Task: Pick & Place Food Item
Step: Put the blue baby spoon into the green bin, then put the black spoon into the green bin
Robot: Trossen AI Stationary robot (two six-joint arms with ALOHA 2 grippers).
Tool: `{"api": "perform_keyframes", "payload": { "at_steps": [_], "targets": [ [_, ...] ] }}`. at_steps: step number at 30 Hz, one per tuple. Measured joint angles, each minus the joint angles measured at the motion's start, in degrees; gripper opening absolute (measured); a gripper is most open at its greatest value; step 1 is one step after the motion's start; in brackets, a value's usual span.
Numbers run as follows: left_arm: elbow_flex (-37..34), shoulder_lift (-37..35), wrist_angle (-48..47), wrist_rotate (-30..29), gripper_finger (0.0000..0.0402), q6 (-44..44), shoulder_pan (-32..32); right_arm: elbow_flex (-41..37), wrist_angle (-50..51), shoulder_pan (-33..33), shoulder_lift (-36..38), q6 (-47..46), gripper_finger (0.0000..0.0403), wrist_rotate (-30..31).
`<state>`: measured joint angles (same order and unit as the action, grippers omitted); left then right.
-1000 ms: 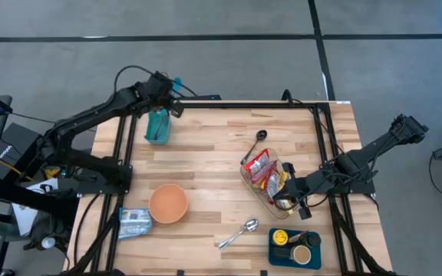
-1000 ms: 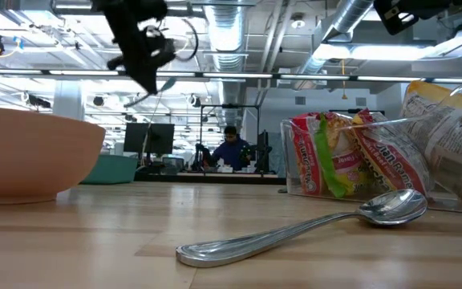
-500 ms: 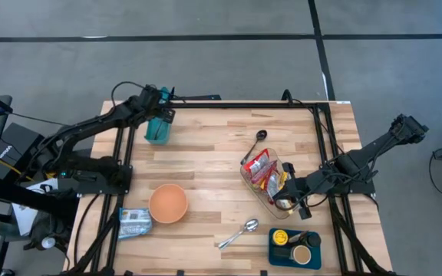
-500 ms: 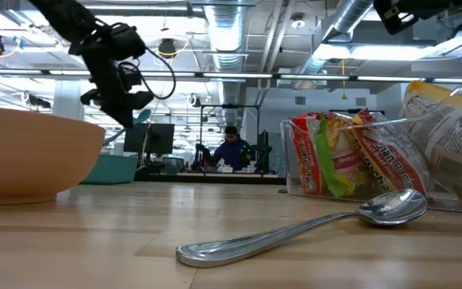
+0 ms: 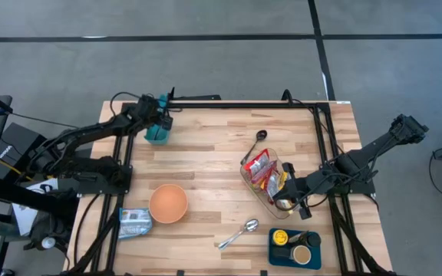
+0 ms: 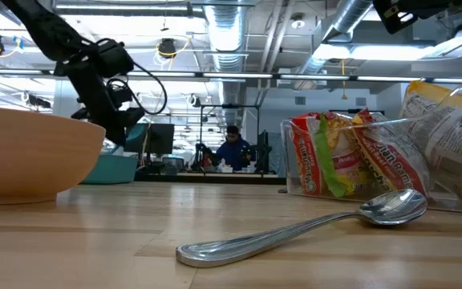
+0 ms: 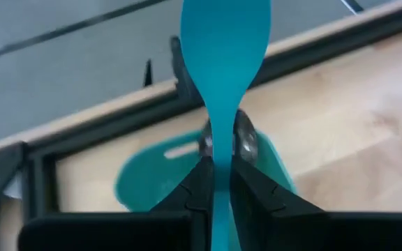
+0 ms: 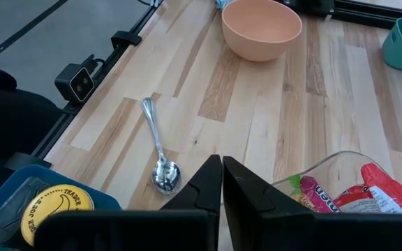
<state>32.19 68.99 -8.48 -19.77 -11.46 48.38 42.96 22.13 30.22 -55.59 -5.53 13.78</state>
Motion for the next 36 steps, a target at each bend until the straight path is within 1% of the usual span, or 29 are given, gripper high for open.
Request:
{"api": "perform_keyframes", "payload": {
  "at_steps": [3, 9, 21, 28, 32, 36],
  "targets": [
    [-1.54, 0.00, 0.02, 1.00, 0.0029, -0.86, -0.02, 0.00, -0.01, 0.00, 0.00, 0.03, 0.0008, 0.00],
    [-3.43, 0.00, -0.03, 1.09, 0.0028, -0.98, -0.02, 0.00, -0.01, 0.00, 0.00, 0.01, 0.0008, 0.00],
    [-3.90, 0.02, 0.01, 1.07, 0.0055, -1.00, -0.02, 0.00, -0.02, 0.00, 0.00, 0.00, 0.0008, 0.00],
    [-3.90, 0.04, 0.00, 2.07, 0.0072, -1.12, -0.02, 0.00, -0.02, 0.00, 0.00, -0.01, 0.0008, 0.00],
    [-3.90, -0.06, 0.01, 2.07, 0.0076, -1.44, -0.02, 0.00, -0.02, 0.00, 0.00, -0.01, 0.0008, 0.00],
    [-3.86, -1.85, 0.00, 2.20, 0.0076, -1.44, -0.48, 0.00, -0.02, -0.01, 0.00, -0.01, 0.0008, 0.00]
  ]
}}
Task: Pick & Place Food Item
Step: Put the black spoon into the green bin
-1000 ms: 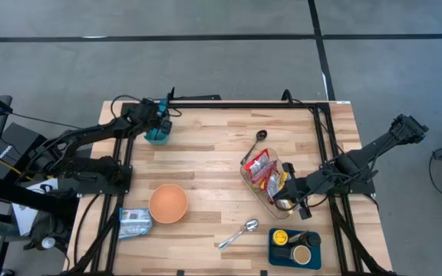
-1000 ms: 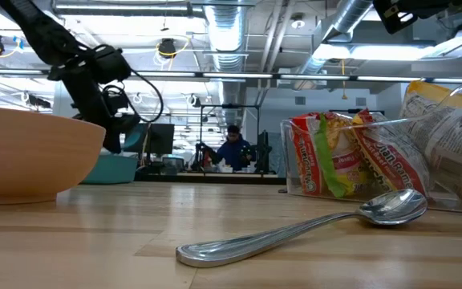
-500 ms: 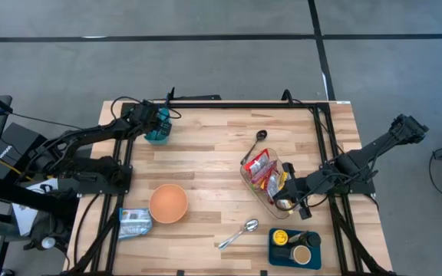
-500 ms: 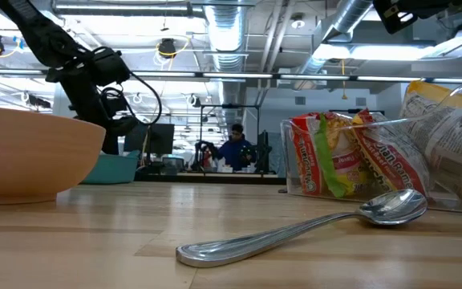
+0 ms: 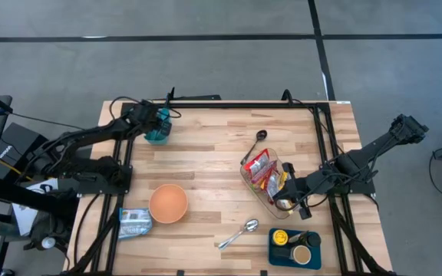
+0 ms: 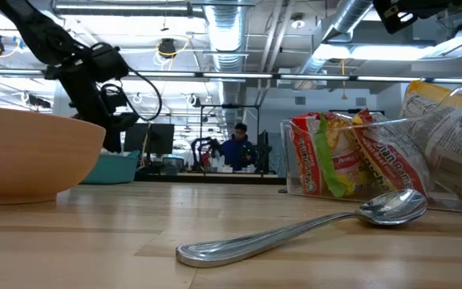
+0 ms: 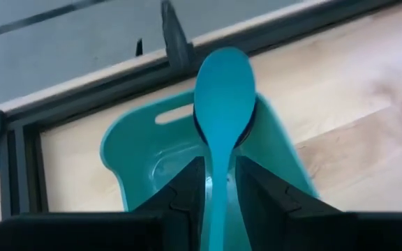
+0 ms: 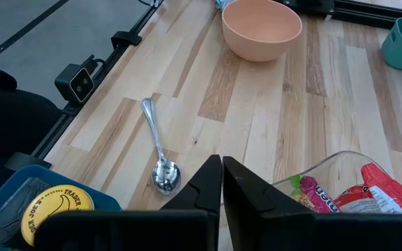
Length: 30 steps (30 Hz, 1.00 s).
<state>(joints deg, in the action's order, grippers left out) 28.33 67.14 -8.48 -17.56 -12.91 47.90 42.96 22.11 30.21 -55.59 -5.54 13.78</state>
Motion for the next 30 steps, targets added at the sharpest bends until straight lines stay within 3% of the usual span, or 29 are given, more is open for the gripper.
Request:
{"api": "perform_keyframes", "payload": {
  "at_steps": [9, 18, 30],
  "targets": [
    [0.01, -10.25, 3.39, 0.02, 0.0076, -0.03, -3.06, 0.00, 0.00, 0.01, 0.00, 0.00, 0.0008, 0.00],
    [0.03, -20.08, 14.10, 0.04, 0.0076, -0.09, -10.88, 0.00, 0.00, 0.00, 0.00, 0.00, 0.0008, 0.00],
    [0.05, -21.25, 29.79, 0.15, 0.0076, -0.04, -27.16, 0.02, 0.00, -0.01, 0.00, 0.00, 0.0008, 0.00]
  ]
}}
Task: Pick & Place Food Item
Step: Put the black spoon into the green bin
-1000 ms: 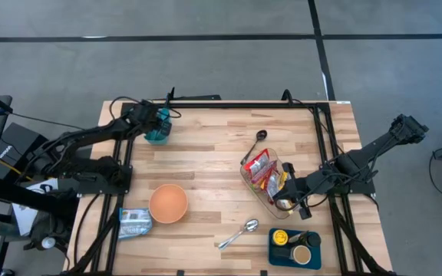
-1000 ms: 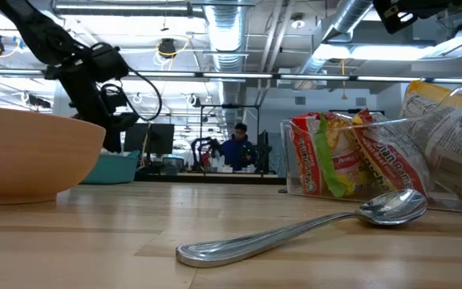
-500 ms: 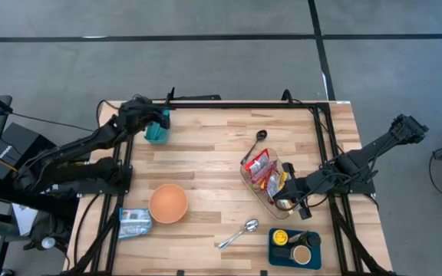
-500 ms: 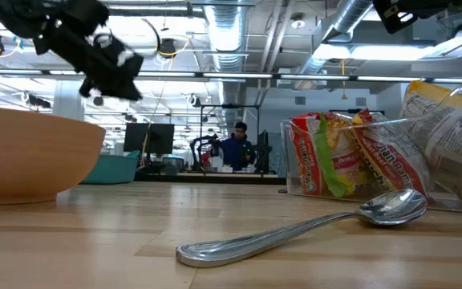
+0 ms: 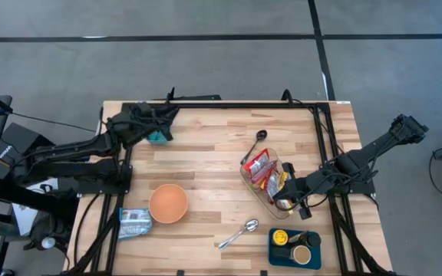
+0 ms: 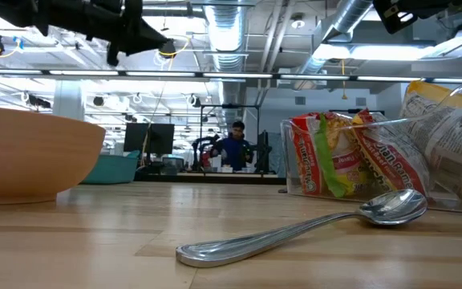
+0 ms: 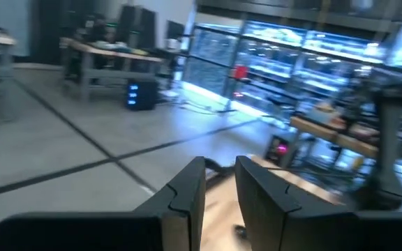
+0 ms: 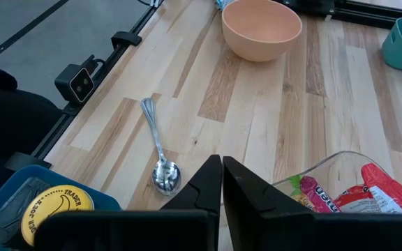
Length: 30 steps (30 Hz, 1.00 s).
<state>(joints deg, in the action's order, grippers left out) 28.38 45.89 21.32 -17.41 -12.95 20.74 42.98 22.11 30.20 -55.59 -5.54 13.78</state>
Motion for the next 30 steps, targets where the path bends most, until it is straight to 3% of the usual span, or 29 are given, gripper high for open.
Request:
{"api": "perform_keyframes", "payload": {
  "at_steps": [4, 14, 23, 30],
  "targets": [
    [0.00, 1.19, 0.31, 2.70, 0.0076, 0.02, -5.11, 0.00, -0.02, 0.01, 0.00, 0.00, 0.0008, 0.00],
    [0.00, 6.69, 0.14, 22.84, 0.0076, -6.11, -18.45, 0.00, -0.02, 0.02, 0.00, -0.02, 0.0008, 0.00],
    [0.00, 10.62, 0.24, 23.39, 0.0076, -7.50, -31.21, 0.00, -0.02, 0.02, 0.00, -0.02, 0.0008, 0.00],
    [0.00, 11.34, 0.33, 23.34, 0.0076, -7.50, -35.62, 0.00, -0.26, 0.02, 0.00, -0.04, 0.0008, 0.00]
  ]
}}
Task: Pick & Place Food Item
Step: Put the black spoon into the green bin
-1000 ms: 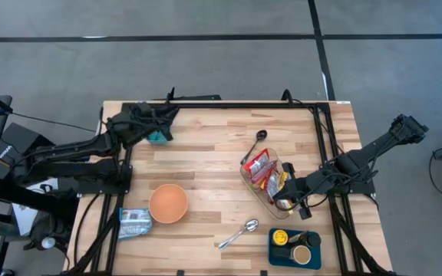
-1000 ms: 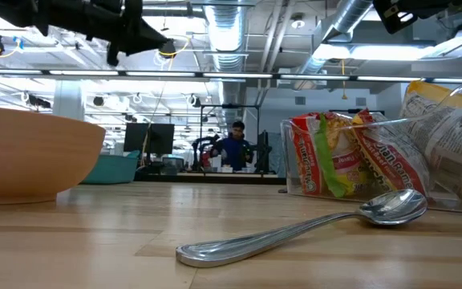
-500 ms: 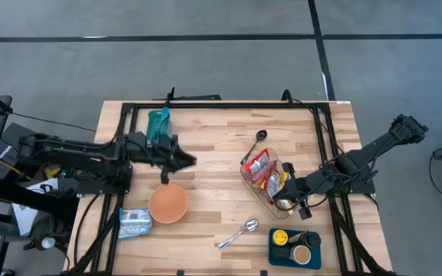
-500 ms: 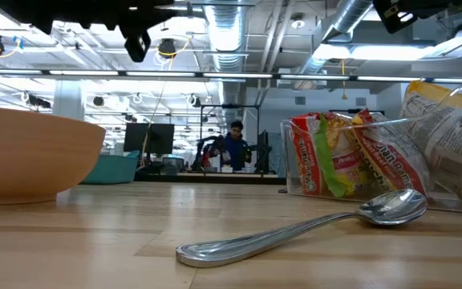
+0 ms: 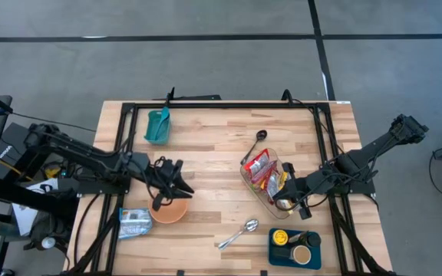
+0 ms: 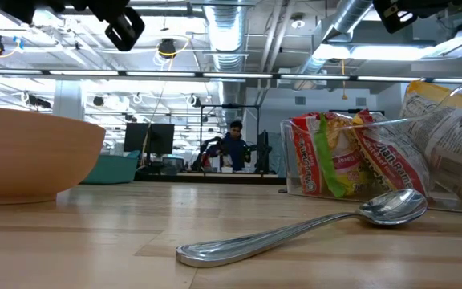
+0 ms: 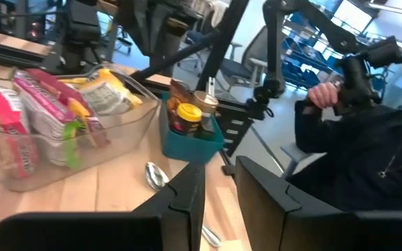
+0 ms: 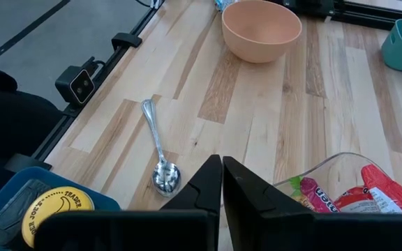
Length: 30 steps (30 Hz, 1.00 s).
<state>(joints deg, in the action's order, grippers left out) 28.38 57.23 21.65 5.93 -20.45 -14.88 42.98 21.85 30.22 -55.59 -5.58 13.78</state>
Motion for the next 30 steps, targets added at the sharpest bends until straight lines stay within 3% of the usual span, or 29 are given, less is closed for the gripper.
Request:
{"api": "perform_keyframes", "payload": {
  "at_steps": [10, 17, 20, 30],
  "targets": [
    [0.00, -0.02, 0.37, -0.09, 0.0076, 0.02, -0.19, 0.00, -1.43, 0.00, 0.00, 0.02, 0.0008, 0.58],
    [0.00, -0.07, 0.48, -0.09, 0.0076, 0.02, -0.19, 0.04, -5.40, -0.90, 0.00, 0.20, 0.0008, 11.78],
    [0.00, -0.07, 0.48, -0.09, 0.0076, 0.02, -0.19, 0.04, -5.67, -3.39, 0.00, 1.77, 0.0008, 14.74],
    [0.00, -0.07, 0.47, -0.11, 0.0076, 0.93, -0.17, 0.04, -5.73, -15.30, 0.05, 2.58, 0.0008, 14.74]
  ]
}}
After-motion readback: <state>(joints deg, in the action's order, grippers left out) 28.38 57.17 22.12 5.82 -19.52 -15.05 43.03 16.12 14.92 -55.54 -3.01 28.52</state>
